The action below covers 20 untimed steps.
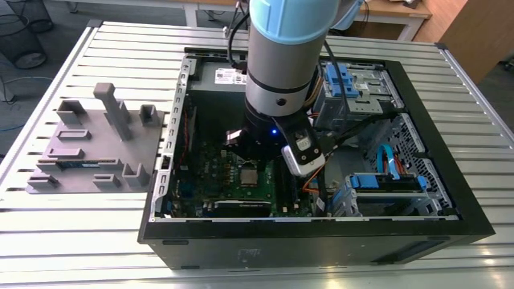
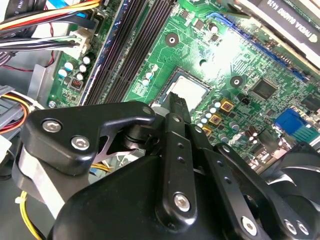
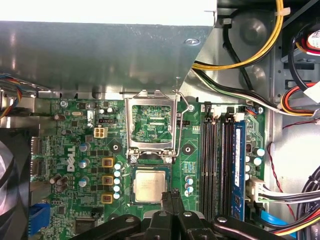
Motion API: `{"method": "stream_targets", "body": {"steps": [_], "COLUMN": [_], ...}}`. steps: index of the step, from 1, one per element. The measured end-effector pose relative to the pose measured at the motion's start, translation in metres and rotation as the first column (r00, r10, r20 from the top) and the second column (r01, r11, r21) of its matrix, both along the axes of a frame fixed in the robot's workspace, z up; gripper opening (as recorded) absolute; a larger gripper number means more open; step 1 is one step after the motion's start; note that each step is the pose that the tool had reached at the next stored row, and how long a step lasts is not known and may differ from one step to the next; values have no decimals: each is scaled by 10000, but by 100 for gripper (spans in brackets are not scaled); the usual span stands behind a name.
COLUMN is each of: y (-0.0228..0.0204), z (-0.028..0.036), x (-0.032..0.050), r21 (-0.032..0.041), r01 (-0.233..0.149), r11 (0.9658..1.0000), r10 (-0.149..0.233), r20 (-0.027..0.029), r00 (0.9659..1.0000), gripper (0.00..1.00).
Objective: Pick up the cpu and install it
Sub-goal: 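Close the cpu cover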
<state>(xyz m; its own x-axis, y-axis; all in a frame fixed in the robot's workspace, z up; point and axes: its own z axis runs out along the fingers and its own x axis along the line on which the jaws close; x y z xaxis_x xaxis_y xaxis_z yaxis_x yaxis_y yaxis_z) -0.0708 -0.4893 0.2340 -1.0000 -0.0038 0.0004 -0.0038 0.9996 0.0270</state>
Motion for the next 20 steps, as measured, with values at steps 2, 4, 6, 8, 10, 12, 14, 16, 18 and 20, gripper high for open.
{"method": "stream_targets", "body": {"steps": [2,4,6,8,10,12,14,16,18,20], "y": [0,0,0,1,6,17,32,39,42,44], "z": [6,11,13,15,14,13,11,9,8,9], "x": [0,0,0,1,1,0,0,1,0,0], "r21": [4,5,4,2,3,2,2,5,3,3], "r01": [0,0,0,-1,-1,0,0,-2,0,0], "r11": [10000,10000,10000,10000,10000,10000,10000,10000,10000,10000], "r10": [0,0,0,1,1,0,0,2,0,0], "r20": [1,2,2,1,1,1,1,1,2,1], "r00": [10000,10000,10000,10000,10000,10000,10000,10000,10000,10000], "gripper": [11,11,11,11,11,11,11,11,11,11]}}
